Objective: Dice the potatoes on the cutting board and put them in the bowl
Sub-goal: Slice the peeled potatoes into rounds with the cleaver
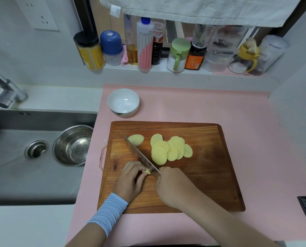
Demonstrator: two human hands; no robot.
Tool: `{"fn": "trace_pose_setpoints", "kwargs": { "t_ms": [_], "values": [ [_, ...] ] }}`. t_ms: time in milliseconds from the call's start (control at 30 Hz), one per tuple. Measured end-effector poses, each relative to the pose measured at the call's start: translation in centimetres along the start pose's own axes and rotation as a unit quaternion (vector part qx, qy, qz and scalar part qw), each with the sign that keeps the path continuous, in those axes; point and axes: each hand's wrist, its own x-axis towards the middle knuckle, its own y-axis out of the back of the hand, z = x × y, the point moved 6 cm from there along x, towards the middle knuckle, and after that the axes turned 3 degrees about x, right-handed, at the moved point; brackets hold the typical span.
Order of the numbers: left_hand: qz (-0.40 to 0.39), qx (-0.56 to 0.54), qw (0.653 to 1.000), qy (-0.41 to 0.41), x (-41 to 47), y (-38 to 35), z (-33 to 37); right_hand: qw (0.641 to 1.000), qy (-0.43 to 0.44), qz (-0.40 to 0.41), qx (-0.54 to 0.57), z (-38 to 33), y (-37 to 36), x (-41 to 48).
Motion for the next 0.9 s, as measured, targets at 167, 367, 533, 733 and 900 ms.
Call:
{"fn": "trace_pose_setpoints", "kwargs": {
  "t_ms": [167, 367, 533, 733, 900],
  "values": [
    [0.008, -0.003, 1.000, 0.001, 0.1, 0.1, -0.1, 1.000, -0.008, -0.004, 0.017, -0.1, 0.0, 0.4],
    [0.008, -0.014, 1.000, 0.005, 0.1, 0.2, -0.2, 1.000, -0.002, -0.001, 0.024, 0.2, -0.5, 0.9],
    [0.010, -0.013, 1.000, 0.013, -0.1, 0.2, -0.3, 1.000, 0.002, 0.000, 0.029, 0.1, -1.5, 1.7],
    [0.007, -0.016, 1.000, 0.013, 0.1, 0.2, -0.5, 0.999, 0.009, 0.023, 0.034, 1.2, -2.5, 1.5],
    [-0.001, -0.021, 1.000, 0.015, 0.0, 0.1, -0.6, 0.998, 0.021, 0.046, 0.048, 1.6, -3.2, 1.7]
  ]
}}
